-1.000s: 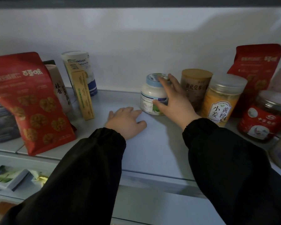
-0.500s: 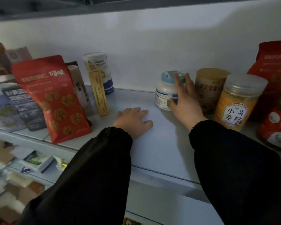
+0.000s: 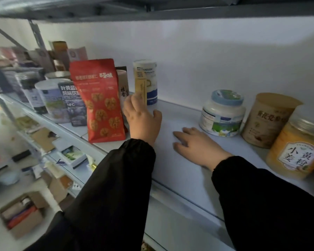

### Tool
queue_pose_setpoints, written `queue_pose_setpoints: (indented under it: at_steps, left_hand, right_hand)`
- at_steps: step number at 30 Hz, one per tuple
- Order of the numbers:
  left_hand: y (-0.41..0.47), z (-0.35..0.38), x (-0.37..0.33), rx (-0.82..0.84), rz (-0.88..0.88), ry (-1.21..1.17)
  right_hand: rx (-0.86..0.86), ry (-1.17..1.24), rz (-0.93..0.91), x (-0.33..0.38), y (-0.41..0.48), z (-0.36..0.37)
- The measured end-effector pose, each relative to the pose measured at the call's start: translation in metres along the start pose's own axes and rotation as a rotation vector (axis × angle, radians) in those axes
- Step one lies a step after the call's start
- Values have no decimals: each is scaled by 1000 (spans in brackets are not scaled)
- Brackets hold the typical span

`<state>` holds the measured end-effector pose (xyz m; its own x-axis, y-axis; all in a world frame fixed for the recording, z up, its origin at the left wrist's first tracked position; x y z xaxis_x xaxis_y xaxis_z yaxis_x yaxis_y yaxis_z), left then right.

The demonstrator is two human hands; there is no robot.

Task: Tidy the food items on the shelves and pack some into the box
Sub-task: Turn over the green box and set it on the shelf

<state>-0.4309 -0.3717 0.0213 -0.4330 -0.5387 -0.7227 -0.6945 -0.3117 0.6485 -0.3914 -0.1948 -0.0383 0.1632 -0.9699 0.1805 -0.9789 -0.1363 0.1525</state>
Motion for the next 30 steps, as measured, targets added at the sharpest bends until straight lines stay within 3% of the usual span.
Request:
queue_pose_setpoints:
  at_steps: [4, 8, 11, 14, 18, 25, 30]
  left_hand:
    - [10, 17, 30, 107, -409, -127]
    - [27, 30, 59, 135, -501, -64]
    - [29, 33, 62, 141, -487, -78]
    - [31, 29, 49, 151, -333, -35]
    - [24, 31, 31, 272, -270, -259]
    - [6, 42, 11, 443, -291, -532]
    - [-9, 53, 2, 610, -270, -647]
  right_hand:
    - [-8, 9, 16, 0, 0, -4]
    - [-15, 26, 24, 1, -1, -6]
    - [-15, 39, 28, -1, -1, -7]
    - [-19, 84, 29, -2, -1, -7]
    - [-79, 157, 51, -6, -1, -10]
    - [-332, 714, 354, -32, -11, -28]
    - [-382, 920, 308, -29, -15, -37]
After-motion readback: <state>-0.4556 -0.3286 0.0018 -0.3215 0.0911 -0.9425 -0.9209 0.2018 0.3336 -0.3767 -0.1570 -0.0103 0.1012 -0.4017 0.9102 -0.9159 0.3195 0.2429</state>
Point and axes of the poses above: each hand's wrist, its own y-axis towards the middle knuckle, its own z-axis out of the palm, x = y × z, the point moved 8 cm from there along y, towards the middle knuckle, and after that the axes turned 6 degrees about -x, right-handed, at the moved point
